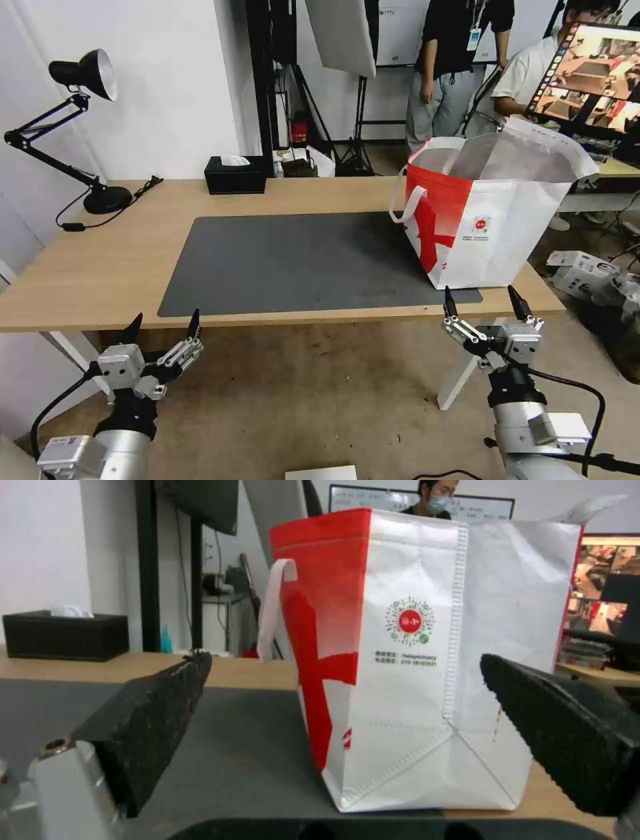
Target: Pick up the trash from the table and place it into the takeout bag.
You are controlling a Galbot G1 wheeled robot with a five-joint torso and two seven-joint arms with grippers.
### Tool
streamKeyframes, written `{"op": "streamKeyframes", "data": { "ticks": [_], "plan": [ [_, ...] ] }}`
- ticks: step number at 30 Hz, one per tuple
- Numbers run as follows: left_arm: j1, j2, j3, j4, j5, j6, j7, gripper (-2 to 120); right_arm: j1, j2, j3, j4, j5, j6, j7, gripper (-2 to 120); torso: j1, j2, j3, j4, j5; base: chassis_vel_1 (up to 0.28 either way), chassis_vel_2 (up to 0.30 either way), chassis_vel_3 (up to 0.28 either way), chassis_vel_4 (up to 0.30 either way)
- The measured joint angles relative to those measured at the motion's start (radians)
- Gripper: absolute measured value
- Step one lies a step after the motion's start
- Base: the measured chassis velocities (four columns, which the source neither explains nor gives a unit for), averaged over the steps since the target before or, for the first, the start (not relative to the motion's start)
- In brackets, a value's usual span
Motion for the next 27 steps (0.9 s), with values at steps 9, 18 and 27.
{"op": "streamKeyframes", "data": {
  "ticks": [9,18,27],
  "plan": [
    [-0.005,0.003,0.001,0.001,-0.005,0.001,-0.002,100,0.0,0.0,-0.001,0.0,0.001,0.0,0.001,100,0.0,0.0,0.0,0.0,0.0,0.0,0.0,0.0,0.0],
    [-0.006,0.005,0.002,0.002,-0.007,0.001,-0.003,100,0.0,-0.001,-0.001,0.0,0.002,0.0,0.001,100,0.0,0.0,0.0,0.0001,0.0,0.0,0.0,0.0,0.0],
    [-0.007,0.005,0.002,0.003,-0.008,0.002,-0.003,100,0.0,-0.001,-0.002,0.0,0.003,-0.001,0.001,100,0.0,0.0,0.0,0.0001,0.0,0.0,0.0,0.0,0.0]
  ]
}}
